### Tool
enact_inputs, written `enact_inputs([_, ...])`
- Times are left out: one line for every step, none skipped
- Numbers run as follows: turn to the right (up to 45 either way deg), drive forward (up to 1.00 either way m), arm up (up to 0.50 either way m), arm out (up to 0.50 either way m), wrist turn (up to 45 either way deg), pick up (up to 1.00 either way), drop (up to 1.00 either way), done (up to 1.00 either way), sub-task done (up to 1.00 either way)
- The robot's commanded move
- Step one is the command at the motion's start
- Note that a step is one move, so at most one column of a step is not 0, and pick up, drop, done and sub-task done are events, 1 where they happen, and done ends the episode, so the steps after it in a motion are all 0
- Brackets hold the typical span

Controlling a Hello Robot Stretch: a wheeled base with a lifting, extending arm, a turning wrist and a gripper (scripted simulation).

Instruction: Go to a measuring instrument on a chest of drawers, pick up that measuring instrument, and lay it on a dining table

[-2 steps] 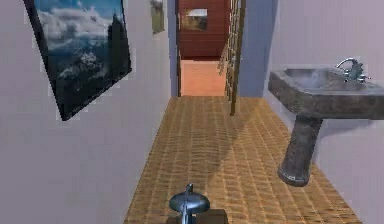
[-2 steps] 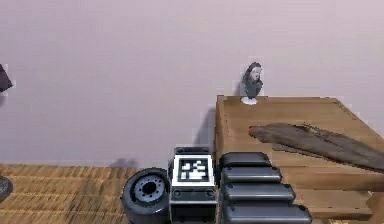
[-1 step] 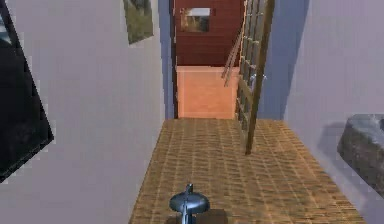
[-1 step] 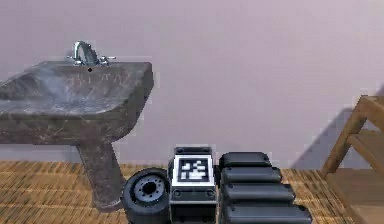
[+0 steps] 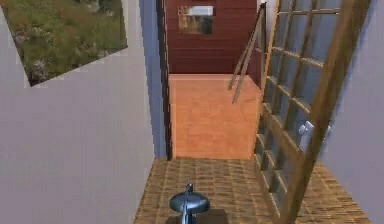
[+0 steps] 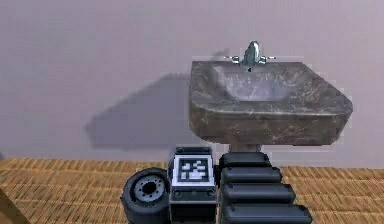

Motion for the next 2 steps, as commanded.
enact_inputs([0.0,1.0,0.0,0.0,0.0,0.0,0.0,0.0,0.0])
enact_inputs([0.0,0.55,0.0,0.0,0.0,0.0,0.0,0.0,0.0])
